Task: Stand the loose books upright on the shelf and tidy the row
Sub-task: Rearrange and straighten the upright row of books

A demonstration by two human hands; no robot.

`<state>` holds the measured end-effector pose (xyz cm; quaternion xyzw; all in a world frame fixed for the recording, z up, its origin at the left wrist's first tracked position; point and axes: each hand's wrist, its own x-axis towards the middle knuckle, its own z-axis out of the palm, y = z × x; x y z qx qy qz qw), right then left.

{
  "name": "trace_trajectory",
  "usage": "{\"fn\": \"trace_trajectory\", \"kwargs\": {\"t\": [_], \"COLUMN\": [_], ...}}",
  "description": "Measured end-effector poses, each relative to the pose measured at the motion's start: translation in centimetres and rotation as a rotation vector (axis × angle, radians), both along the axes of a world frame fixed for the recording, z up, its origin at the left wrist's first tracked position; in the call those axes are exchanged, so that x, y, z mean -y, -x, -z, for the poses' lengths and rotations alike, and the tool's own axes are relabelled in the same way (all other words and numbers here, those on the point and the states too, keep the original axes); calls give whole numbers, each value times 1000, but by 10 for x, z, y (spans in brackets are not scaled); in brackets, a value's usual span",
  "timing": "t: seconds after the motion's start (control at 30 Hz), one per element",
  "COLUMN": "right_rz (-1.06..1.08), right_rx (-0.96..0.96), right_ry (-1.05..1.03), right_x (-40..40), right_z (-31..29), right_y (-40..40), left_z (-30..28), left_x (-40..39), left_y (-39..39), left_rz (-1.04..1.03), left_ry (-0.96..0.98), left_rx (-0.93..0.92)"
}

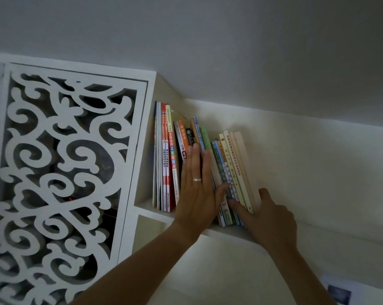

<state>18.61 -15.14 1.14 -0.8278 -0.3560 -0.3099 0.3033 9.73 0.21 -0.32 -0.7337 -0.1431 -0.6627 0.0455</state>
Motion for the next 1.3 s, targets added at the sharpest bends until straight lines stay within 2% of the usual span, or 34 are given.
{"fn": "trace_trajectory", "kwargs": {"t": [0.13,0.43,0.67,0.87,0.97,1.1,1.23,1.3], "right_rz": [16,-7,-22,-199,-281,-271,-265,-269], "right_rx": [10,-15,-35,-205,-167,-123,-132,-134], "right_ry": [-21,-38,-86,-190,-185,-130,-133,-139], "right_x": [1,5,2,-3,-1,-1,-2,-2], "right_z": [4,7,14,16,12,12,13,13], "right_y": [8,5,2,-1,10,12,12,11], "left_z": [3,5,9,9,3,-29,-48,-36], "left_x": [0,-2,2,-2,-1,-13,-39,-46], "left_y": [1,1,4,2,12,41,56,57], "left_rz": [86,14,121,17,-33,-114,-303,-266], "left_ry": [48,30,66,18,-13,-88,38,73], "left_rx": [62,-22,77,7,-12,-34,-55,-56]}}
